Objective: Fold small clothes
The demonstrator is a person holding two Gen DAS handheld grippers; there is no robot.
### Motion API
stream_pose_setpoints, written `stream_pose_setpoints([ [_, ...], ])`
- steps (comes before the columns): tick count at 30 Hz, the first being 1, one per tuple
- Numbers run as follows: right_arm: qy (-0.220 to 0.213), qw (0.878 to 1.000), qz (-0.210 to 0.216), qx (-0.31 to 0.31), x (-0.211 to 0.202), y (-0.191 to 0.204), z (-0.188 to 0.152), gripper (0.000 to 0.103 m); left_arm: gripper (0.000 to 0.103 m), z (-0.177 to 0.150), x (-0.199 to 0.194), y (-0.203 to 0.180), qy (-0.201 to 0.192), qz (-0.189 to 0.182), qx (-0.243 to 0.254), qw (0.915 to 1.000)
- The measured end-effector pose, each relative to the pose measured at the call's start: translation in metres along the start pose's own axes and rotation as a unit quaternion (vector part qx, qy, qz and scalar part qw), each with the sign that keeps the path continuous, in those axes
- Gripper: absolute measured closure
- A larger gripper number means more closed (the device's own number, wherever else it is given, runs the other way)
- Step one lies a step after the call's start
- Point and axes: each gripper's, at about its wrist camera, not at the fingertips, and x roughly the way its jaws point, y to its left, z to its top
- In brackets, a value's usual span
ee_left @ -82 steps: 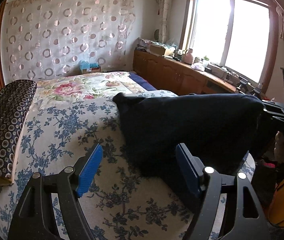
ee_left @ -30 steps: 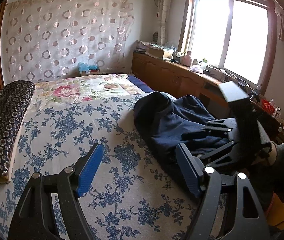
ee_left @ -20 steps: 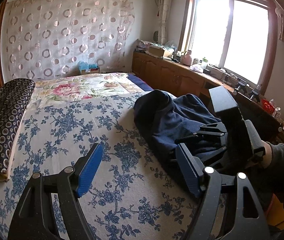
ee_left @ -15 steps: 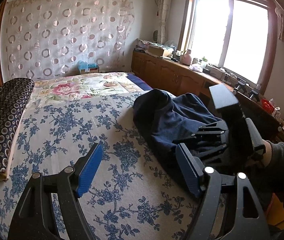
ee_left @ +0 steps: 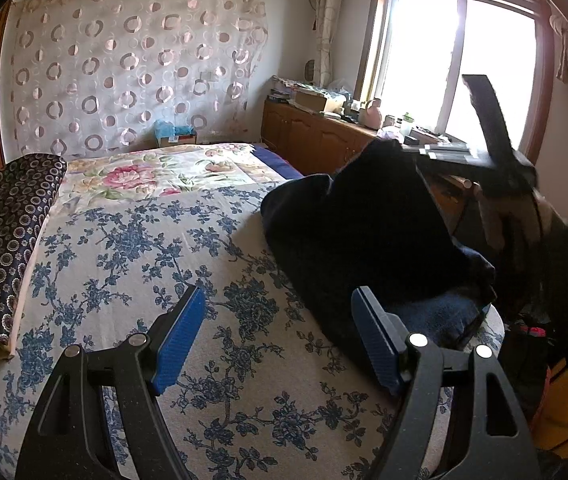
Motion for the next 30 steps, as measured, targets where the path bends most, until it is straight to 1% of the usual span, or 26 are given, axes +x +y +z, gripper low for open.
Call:
stream_pose_setpoints([
  [2,0.004,0.999,-0.032,0.009,0.004,-0.019,0.007,0.094,0.027,-0.001,0.001,-0.001,0.001,-0.001,0.001,1.0],
  [5,0.022,0.995,-0.092,0.02,0.021,-0.042,0.009,0.094,0.027,-0.002,0.002,-0.001,0.003,-0.002,0.002,1.0],
  [8,0.056,0.984,-0.161,0.045,0.045,-0.063,0.005,0.094,0.027,-0.002,0.003,0.0,0.007,-0.002,0.002,1.0],
  [9,0.064,0.982,-0.173,0.051,0.05,-0.067,0.003,0.093,0.027,-0.002,0.003,0.0,0.008,-0.001,0.002,1.0],
  [10,0.07,0.98,-0.178,0.061,0.054,-0.071,0.001,0.086,0.027,-0.002,0.004,0.001,0.009,-0.001,0.001,1.0],
  [11,0.073,0.979,-0.179,0.071,0.055,-0.072,0.0,0.074,0.027,-0.002,0.005,0.001,0.01,-0.002,0.001,0.9999],
  [12,0.071,0.979,-0.175,0.078,0.053,-0.072,-0.001,0.073,0.027,-0.002,0.005,0.001,0.011,-0.002,0.0,0.9999],
  [17,0.055,0.986,-0.136,0.081,0.031,-0.06,-0.012,0.072,0.027,-0.002,0.011,-0.002,0.016,-0.006,0.003,0.9998],
  [18,0.054,0.987,-0.127,0.08,0.024,-0.067,-0.018,0.072,0.027,-0.001,0.011,-0.003,0.017,-0.007,0.005,0.9998],
  [20,0.057,0.989,-0.112,0.074,0.013,-0.063,-0.027,0.072,0.027,0.0,0.013,-0.005,0.018,-0.007,0.008,0.9998],
  [25,0.062,0.992,-0.08,0.08,-0.024,-0.052,-0.06,0.072,0.027,-0.001,0.016,-0.009,0.025,-0.013,0.006,0.9996],
  [30,0.073,0.991,-0.066,0.087,-0.061,-0.039,-0.095,0.071,0.027,-0.005,0.024,-0.021,0.04,-0.022,0.015,0.9988],
])
